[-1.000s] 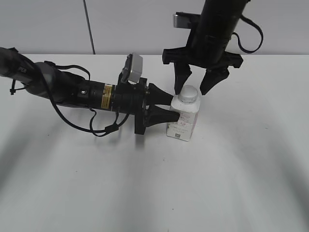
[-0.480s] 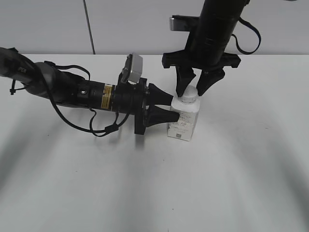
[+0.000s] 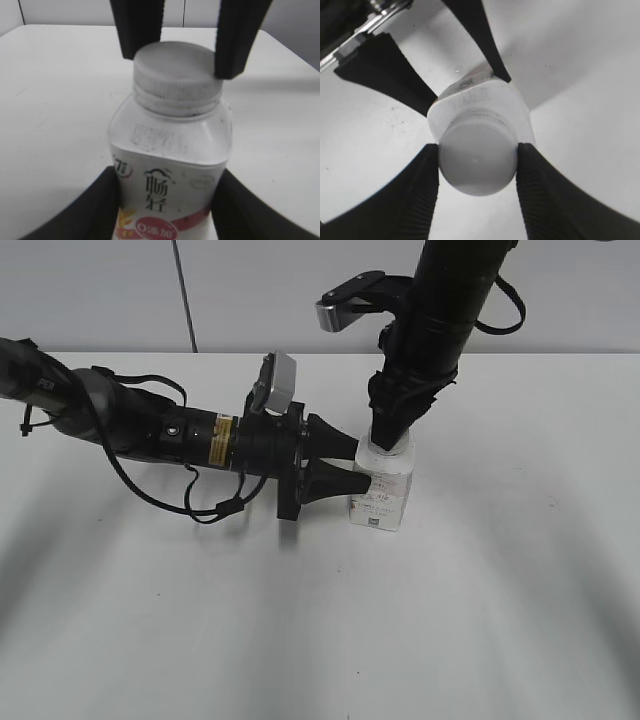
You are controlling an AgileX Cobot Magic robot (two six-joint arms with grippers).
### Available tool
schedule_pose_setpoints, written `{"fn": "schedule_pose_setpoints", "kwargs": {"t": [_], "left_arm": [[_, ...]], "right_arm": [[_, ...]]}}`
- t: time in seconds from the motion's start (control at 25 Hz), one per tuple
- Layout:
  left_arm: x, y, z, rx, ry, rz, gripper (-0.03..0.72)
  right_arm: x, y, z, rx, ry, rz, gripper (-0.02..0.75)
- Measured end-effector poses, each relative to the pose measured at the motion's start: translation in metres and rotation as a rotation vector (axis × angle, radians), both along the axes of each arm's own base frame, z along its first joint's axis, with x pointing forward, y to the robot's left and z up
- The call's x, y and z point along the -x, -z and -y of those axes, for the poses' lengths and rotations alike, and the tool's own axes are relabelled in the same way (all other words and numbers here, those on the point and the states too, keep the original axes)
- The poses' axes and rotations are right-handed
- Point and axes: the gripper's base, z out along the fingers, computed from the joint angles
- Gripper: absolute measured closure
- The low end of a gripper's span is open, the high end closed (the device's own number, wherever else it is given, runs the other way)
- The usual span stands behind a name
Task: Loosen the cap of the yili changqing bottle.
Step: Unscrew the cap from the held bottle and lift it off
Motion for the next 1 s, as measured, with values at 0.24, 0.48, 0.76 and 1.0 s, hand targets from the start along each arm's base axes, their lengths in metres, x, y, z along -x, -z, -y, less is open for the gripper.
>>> {"fn": "schedule_pose_setpoints", "kwargs": {"t": [0.24,0.48,0.76,1.0], "left_arm": [[0.001,0.0,0.0,-0.004,0.01,0.006,0.332],[0.001,0.0,-0.001,-0.004,0.013,0.006,0.332],[0.001,0.0,0.0,-0.003,0.016,0.003,0.333],[0.001,0.0,0.0,-0.003,0.016,0.002,0.333]], "right_arm": [[0.0,-0.001,-0.001,-0.003,-0.337,0.077,0.358],[0.0,-0.001,-0.001,-0.01,-0.361,0.081,0.36],[0.001,-0.002,-0.004,-0.038,-0.343,0.074,0.226],[-0.005,-0.02,-0.008,-0.073,-0.185,0.092,0.202]]}}
